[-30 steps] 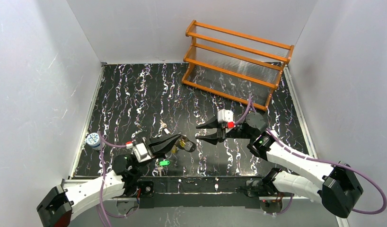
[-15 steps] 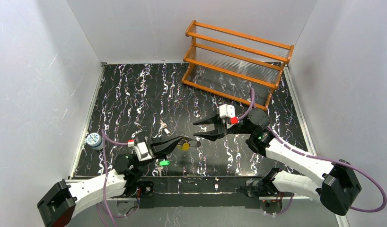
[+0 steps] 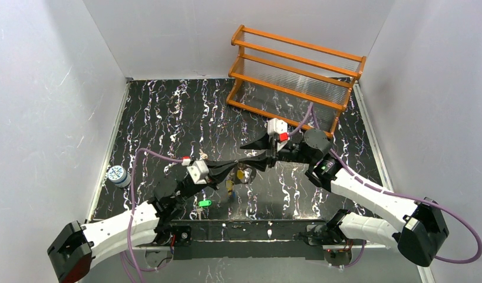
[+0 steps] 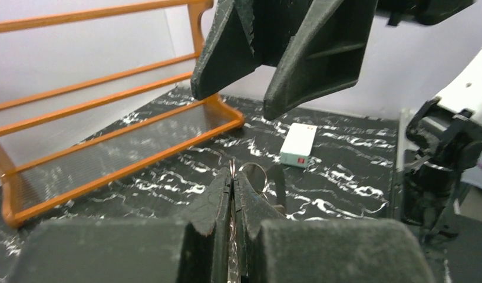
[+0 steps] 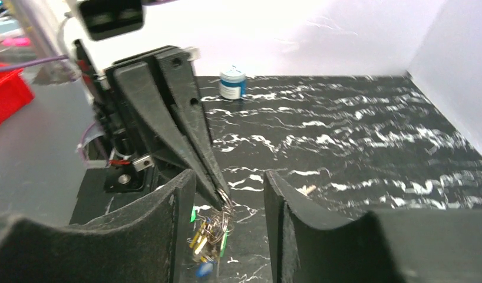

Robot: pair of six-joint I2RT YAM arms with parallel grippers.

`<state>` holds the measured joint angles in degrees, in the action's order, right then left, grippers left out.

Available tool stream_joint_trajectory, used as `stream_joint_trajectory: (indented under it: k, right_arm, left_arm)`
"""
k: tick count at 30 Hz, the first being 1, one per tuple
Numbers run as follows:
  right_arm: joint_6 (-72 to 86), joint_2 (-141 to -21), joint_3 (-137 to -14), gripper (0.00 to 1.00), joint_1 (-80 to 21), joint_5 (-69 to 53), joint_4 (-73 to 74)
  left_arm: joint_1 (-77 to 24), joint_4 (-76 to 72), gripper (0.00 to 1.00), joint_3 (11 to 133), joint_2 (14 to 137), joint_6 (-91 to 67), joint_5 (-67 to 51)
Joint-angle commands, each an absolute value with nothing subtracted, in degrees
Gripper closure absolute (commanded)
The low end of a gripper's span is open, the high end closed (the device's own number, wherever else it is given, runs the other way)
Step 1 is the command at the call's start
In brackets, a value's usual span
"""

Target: Put the keys on the keyring

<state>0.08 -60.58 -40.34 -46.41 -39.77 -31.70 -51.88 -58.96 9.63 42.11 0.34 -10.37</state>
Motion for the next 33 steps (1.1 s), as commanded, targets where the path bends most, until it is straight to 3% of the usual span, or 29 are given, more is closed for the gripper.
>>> stream_joint_trajectory:
  k: [1, 5, 10, 17, 21, 27, 33]
  right_arm:
    - [12.67, -60.44, -42.74, 0.42, -46.19, -22.64, -25.13]
    - [20.3, -60.18, -44.01, 0.43, -46.14, -7.39, -17.84]
    - [31.05, -59.19, -46.62, 0.51, -46.14, 5.64, -7.64]
    - [40.16, -59.75, -47.3, 0.51, -46.14, -3.06, -5.61]
    - [46.64, -63.14, -47.71, 0.56, -46.01, -7.86, -4.45]
    - [54.9, -67.37, -45.82, 0.61, -45.55, -15.56, -7.35]
    - [57.21, -69.24, -45.88, 0.63, -45.1, -15.88, -4.15]
  left_arm:
    - [-52.02, -46.23, 1.0, 15.43, 42.01, 7.63, -6.21]
    - [-52.03, -41.46, 1.0, 17.7, 43.91, 14.23, -4.48]
    - [-52.03, -44.2, 1.0, 17.71, 47.37, 23.97, -1.36]
    - [-53.0, -47.96, 1.0, 17.64, 52.26, 35.88, -0.79]
    - [-54.77, -49.84, 1.0, 15.64, 53.06, 40.32, -0.79]
    - [-57.63, -52.71, 1.0, 11.97, 53.38, 41.45, 2.87]
    - [-58.94, -52.91, 1.0, 10.1, 53.91, 37.86, 3.94]
